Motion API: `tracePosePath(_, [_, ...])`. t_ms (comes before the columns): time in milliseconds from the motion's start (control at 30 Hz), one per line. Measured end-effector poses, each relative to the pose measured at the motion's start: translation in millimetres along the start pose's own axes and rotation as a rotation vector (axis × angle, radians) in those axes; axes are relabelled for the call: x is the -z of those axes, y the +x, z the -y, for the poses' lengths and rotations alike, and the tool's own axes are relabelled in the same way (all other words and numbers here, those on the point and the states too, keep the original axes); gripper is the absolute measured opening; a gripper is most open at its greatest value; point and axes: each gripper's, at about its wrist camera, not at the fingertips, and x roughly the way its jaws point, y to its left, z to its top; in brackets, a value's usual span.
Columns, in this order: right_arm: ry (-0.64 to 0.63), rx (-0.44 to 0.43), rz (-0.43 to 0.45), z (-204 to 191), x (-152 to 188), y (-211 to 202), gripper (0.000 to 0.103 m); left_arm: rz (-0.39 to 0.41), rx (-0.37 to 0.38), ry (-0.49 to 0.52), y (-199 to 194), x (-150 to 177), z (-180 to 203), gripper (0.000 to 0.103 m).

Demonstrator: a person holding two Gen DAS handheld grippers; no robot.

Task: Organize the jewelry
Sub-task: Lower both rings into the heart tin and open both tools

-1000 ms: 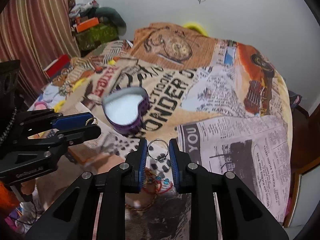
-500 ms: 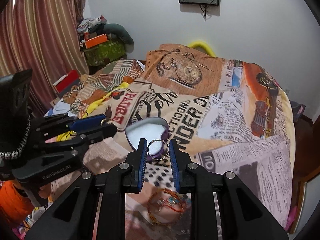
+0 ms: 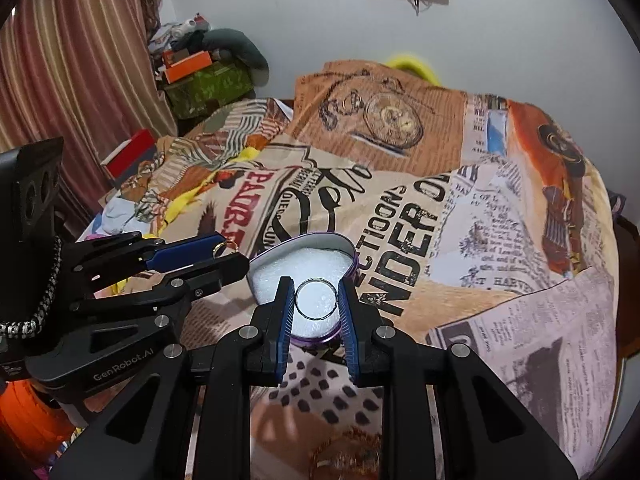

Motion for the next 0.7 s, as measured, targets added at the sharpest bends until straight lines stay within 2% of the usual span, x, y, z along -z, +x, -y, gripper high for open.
tracePosePath(133, [0.001, -0.002, -0.034, 2.7, -4.5, 15.8, 0.02, -0.041, 0.031, -0.006, 16.5, -0.5, -5.9, 0.025])
tracePosePath(500, [0.05, -0.054, -0.139, 13.4, -9.7, 50.0, 0.02, -0.094, 0.046, 0.045, 34.1, 0.1, -5.8, 0.025])
tracePosePath(700, [0.07, -0.068, -0.152, 16.3, -11.7, 55.5, 0.02, -0.11, 0.035, 0.055, 40.5, 3.0, -3.8, 0.025])
